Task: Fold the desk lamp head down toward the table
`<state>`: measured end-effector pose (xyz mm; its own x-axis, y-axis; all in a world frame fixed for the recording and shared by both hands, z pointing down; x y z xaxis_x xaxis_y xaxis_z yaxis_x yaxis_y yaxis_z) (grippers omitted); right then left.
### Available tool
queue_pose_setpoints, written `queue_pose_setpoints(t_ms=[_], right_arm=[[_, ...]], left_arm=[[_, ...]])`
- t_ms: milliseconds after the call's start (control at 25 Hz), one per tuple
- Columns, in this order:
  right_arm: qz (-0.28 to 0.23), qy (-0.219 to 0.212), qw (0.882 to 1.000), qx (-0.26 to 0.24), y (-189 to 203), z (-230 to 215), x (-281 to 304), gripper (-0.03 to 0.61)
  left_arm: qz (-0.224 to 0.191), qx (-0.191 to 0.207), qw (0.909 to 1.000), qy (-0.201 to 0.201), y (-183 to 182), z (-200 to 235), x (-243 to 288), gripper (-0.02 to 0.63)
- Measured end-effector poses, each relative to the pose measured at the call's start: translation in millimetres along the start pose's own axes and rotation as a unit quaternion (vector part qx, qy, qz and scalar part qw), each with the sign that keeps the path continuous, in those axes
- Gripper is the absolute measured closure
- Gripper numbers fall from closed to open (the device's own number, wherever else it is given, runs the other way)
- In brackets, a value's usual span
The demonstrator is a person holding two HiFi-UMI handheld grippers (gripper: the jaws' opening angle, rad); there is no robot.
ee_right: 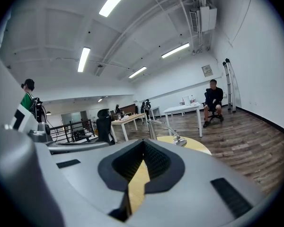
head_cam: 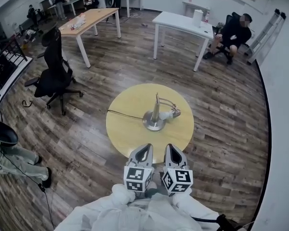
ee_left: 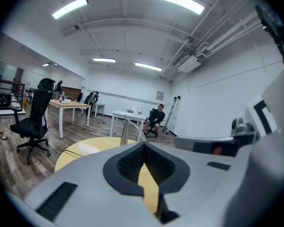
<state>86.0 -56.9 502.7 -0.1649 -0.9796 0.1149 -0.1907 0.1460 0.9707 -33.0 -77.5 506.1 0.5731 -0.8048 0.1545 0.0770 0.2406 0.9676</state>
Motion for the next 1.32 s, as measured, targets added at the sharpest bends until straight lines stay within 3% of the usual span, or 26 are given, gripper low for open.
queue_pose_setpoints(t_ms=[160,880,1320], right_arm=[[-0.016,-0.007,1.000,-0.003,-11.5,-2.7,-3.0,0.568],[-0.014,-0.026,0.999,-0.023,-15.6,-7.4,6.5,0.568],[-0.007,-0.024,0.999,-0.025,-12.5,-10.1,9.2,0.568]], left_arm=[[-0.010,0.015,0.9998,0.003,-6.5,-8.8,-2.3,0.612],[-0.022,0.016,0.9996,-0.013,-11.7,-4.6,4.9,0.612],[-0.006,0.010,0.9999,-0.008,-5.0,-6.6,9.7,0.612]])
Point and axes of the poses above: the fingertips, and each gripper's own axes: x forward along the fingers, z to its left, y out of its underside, the point moved 6 cm from there along -x, backward along the fingers, and after that the axes turned 6 degrees about -z, right-handed, at the moved point
